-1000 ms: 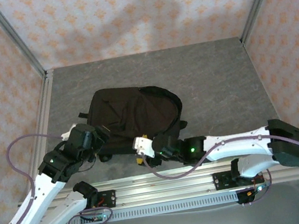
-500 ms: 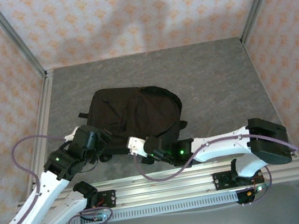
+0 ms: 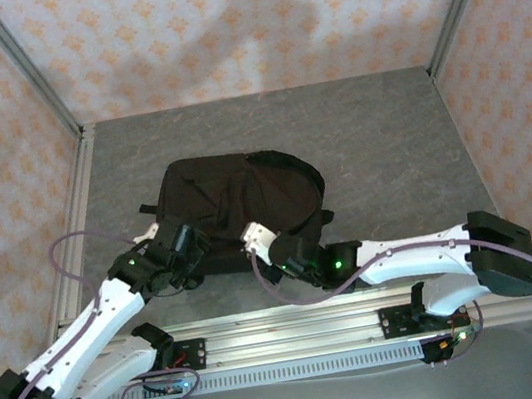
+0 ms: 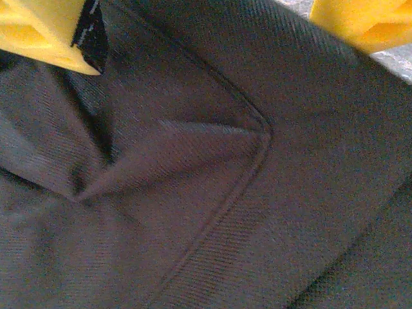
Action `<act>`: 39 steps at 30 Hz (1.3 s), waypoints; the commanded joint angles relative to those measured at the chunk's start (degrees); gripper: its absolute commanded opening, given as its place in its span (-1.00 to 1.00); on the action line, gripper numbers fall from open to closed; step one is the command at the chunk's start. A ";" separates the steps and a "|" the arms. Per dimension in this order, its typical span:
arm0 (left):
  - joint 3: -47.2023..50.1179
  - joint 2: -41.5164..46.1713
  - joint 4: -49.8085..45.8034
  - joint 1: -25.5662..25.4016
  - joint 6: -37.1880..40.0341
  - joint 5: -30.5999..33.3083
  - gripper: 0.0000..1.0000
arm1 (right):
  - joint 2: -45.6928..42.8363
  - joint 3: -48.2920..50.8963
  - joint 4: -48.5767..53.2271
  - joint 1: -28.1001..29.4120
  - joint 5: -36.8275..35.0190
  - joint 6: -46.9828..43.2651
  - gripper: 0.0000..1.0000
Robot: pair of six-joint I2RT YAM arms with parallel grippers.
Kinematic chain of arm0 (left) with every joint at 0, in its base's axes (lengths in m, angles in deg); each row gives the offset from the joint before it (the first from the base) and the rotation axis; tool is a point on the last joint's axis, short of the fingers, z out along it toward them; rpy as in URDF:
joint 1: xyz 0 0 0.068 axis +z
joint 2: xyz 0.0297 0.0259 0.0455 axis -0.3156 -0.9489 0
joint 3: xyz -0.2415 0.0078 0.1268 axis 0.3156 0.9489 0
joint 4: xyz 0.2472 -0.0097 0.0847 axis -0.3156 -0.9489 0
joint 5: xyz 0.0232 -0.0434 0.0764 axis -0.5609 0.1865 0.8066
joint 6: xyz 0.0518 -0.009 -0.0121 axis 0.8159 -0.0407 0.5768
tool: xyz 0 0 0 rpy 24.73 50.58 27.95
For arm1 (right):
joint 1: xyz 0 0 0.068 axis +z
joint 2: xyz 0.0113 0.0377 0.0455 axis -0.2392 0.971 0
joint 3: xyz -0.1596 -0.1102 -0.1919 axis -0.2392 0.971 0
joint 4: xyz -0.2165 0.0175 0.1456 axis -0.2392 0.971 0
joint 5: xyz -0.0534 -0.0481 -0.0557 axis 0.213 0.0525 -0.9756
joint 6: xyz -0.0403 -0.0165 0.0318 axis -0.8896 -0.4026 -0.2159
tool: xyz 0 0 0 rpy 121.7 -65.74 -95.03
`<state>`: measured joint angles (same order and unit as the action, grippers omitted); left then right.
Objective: Pack the student bag
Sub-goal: Zip the student bag at the center of the table.
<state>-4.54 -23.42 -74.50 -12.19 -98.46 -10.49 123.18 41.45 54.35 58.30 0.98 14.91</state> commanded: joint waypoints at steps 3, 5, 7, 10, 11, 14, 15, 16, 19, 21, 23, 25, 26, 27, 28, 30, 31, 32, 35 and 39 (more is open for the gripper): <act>0.90 -2.57 2.99 1.64 2.62 6.38 0.37 | -6.93 2.62 6.60 -1.68 -5.81 10.90 -1.00; 1.33 -3.42 3.16 3.36 3.27 6.45 0.25 | -8.43 3.76 9.89 -2.45 -7.17 13.88 -1.00; 1.99 -4.32 3.29 5.63 3.69 5.79 0.04 | -12.82 5.55 12.65 -3.15 -10.54 16.81 -1.00; 2.23 -5.72 3.34 7.88 4.65 5.40 -0.20 | -16.38 7.29 15.68 -5.17 -13.81 19.42 -1.00; 2.13 -6.12 3.40 8.20 5.17 5.49 -0.25 | -17.00 7.53 16.44 -6.18 -14.45 19.85 -1.00; 1.62 -7.22 3.35 9.28 6.74 6.62 -0.40 | -17.50 6.96 20.12 -10.28 -16.39 21.08 -1.00; 1.20 -7.66 3.26 9.85 7.42 7.00 -0.44 | -17.50 6.52 21.46 -11.81 -18.00 21.96 -1.00; 0.63 -8.33 3.16 10.46 8.35 7.45 -0.49 | -17.56 6.13 22.64 -13.23 -19.45 23.19 -1.00; -2.60 -12.08 2.55 12.36 11.59 7.95 -0.57 | -18.14 4.55 24.38 -16.30 -18.66 23.67 -1.00; -5.95 -16.32 3.20 12.74 14.35 7.91 -0.58 | -18.28 3.48 24.15 -16.36 -13.39 20.33 -1.00; -11.16 -22.21 4.53 12.79 18.11 6.96 -0.51 | -17.83 2.16 23.97 -16.36 -2.11 17.03 -1.00; -20.07 -29.85 3.66 12.83 21.58 6.44 -0.27 | -16.67 0.50 23.30 -16.15 10.47 16.45 -1.00; -23.99 -33.11 3.06 12.83 22.73 6.36 -0.06 | -15.84 -0.42 22.87 -15.79 13.85 17.17 -1.00; -28.26 -36.05 2.70 12.83 23.81 6.22 0.15 | -14.73 -1.66 22.41 -15.02 15.92 18.34 -1.00; -32.25 -38.38 2.06 12.83 24.74 5.75 0.24 | -13.72 -2.83 21.50 -14.33 16.90 19.77 -1.00; -38.12 -40.39 -0.09 12.83 25.58 3.58 0.25 | -11.72 -4.82 19.26 -13.96 17.15 22.87 -1.00; -39.43 -40.08 -1.41 12.75 24.87 2.75 0.27 | -11.02 -5.78 18.47 -13.80 16.19 24.28 -1.00; -39.79 -39.03 -3.23 12.75 23.31 2.10 0.31 | -10.18 -6.79 17.85 -13.95 14.80 25.95 -1.00; -35.17 -32.90 -4.95 12.69 19.29 -3.18 0.37 | -9.06 -8.48 15.20 -13.91 11.98 28.88 -1.00; -24.66 -22.30 -3.51 11.91 14.98 -12.25 0.28 | -7.22 -8.61 12.10 -13.96 10.72 31.63 -1.00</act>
<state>-34.87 -51.62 -74.78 0.57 -79.77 -15.32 115.09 35.60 72.64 44.02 13.26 42.54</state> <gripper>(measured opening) 0.651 0.042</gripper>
